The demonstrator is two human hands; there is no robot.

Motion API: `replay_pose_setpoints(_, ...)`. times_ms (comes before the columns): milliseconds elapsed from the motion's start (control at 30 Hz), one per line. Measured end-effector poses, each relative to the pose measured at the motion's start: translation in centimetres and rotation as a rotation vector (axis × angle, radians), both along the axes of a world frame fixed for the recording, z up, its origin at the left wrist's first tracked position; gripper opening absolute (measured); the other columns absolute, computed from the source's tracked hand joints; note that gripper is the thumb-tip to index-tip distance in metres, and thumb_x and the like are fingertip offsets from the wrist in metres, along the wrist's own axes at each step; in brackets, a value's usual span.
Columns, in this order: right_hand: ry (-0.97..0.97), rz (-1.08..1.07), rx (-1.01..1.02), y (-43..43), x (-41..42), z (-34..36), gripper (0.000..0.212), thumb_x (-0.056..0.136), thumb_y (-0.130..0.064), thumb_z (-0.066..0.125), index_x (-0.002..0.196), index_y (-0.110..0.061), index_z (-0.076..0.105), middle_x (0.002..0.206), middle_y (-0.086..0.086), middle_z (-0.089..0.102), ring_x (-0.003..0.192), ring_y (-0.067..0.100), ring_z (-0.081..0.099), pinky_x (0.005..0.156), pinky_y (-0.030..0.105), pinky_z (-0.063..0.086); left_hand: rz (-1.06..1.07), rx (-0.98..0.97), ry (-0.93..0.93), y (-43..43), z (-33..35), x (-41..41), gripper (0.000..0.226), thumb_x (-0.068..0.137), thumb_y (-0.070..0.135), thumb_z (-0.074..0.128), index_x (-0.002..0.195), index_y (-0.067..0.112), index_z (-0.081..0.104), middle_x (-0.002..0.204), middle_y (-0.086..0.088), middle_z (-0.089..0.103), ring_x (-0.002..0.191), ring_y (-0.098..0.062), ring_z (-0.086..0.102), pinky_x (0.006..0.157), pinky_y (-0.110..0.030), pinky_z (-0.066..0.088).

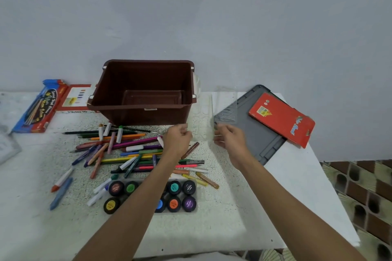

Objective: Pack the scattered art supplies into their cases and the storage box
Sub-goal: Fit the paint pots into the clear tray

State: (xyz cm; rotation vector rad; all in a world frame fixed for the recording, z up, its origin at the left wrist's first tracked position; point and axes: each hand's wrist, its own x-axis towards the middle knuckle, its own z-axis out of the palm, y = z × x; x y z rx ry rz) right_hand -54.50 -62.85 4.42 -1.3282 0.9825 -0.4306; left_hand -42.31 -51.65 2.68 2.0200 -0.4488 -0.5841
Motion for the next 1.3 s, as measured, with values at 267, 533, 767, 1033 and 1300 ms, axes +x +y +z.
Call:
replay_pose_setpoints(267, -0.1, -0.061, 0.083, -0.3, -1.0, 0.1, 0.019, 0.102, -0.017, 0.049, 0.114, -0.013, 0.065, 0.105, 0.011, 0.068, 0.076, 0.018, 0.062, 0.072, 0.029, 0.054, -0.034, -0.244, 0.253, 3.8, 2.3, -1.4, 0.025, 0.093, 0.006, 0.062, 0.116, 0.012, 0.068, 0.103, -0.003, 0.07, 0.093, -0.018, 0.071, 0.084, -0.033, 0.059)
replay_pose_setpoints(533, -0.163, -0.187, 0.14, 0.9, -1.1, 0.5, 0.032, 0.101, -0.018, 0.052, 0.134, -0.018, 0.048, 0.11, 0.011, 0.064, 0.082, 0.023, 0.064, 0.072, 0.033, 0.057, -0.233, -0.252, 0.347, 11.3, 3.4, 0.5, 0.023, 0.097, 0.009, 0.058, 0.118, 0.011, 0.067, 0.097, -0.016, 0.071, 0.096, -0.023, 0.071, 0.08, -0.022, 0.057)
replay_pose_setpoints(767, -0.041, -0.15, 0.061, 6.6, -1.3, 0.3, 0.019, 0.098, -0.012, 0.054, 0.112, -0.012, 0.067, 0.099, 0.005, 0.064, 0.069, 0.017, 0.061, 0.06, 0.027, 0.049, -0.169, -0.195, 0.368, 17.1, 2.9, 2.9, 0.019, 0.097, 0.01, 0.056, 0.108, 0.015, 0.071, 0.091, -0.009, 0.067, 0.083, -0.018, 0.067, 0.072, -0.028, 0.056)
replay_pose_setpoints(1033, 0.055, -0.139, -0.115, 13.0, -3.6, -0.3, 0.013, 0.094, -0.003, 0.06, 0.095, -0.01, 0.071, 0.08, 0.008, 0.068, 0.065, 0.015, 0.065, 0.056, 0.029, 0.054, 0.11, -0.368, 0.465, 22.5, 2.1, 4.0, 0.02, 0.092, 0.004, 0.062, 0.112, 0.005, 0.066, 0.093, -0.017, 0.071, 0.086, -0.027, 0.069, 0.07, -0.035, 0.059)
replay_pose_setpoints(1300, 0.129, -0.078, -0.266, 15.1, -6.0, -0.4, 0.011, 0.09, -0.005, 0.066, 0.092, -0.013, 0.074, 0.073, 0.006, 0.069, 0.062, 0.007, 0.058, 0.065, 0.034, 0.051, 0.267, -0.365, 0.34, 24.2, 1.3, 2.0, 0.012, 0.087, 0.006, 0.068, 0.094, 0.015, 0.072, 0.091, -0.006, 0.074, 0.08, -0.018, 0.07, 0.066, -0.032, 0.055)
